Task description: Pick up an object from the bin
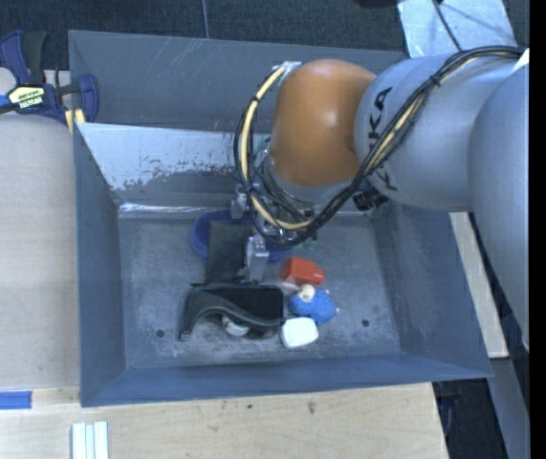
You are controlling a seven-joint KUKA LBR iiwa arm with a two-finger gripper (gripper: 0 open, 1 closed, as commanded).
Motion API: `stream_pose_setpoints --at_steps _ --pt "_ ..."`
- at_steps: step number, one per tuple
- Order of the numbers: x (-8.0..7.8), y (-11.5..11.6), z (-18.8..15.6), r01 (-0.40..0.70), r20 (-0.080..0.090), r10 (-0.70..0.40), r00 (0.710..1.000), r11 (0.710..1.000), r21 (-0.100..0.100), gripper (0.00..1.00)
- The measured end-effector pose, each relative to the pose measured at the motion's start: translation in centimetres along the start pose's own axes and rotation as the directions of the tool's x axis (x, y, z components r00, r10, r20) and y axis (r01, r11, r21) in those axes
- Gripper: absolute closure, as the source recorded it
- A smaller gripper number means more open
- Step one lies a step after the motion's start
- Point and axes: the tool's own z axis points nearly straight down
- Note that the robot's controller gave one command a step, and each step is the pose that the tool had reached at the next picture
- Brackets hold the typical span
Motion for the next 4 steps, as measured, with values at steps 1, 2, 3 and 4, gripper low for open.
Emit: stream_pose_setpoints --at_steps 1,2,3,4 --pt "-2.0 0.2 0.1 -0.155 0.01 0.155 0.988 0.988 -0.002 0.0" --pt "-2.3 -0.4 0.9 -0.337 0.008 0.337 0.941 0.941 -0.003 0.0" --pt "-0.1 -1.2 1.3 -0.442 0.005 0.442 0.897 0.897 -0.002 0.0" --pt "-2.4 0.7 6.6 -0.938 0.0 0.938 0.347 0.347 -0.01 0.0"
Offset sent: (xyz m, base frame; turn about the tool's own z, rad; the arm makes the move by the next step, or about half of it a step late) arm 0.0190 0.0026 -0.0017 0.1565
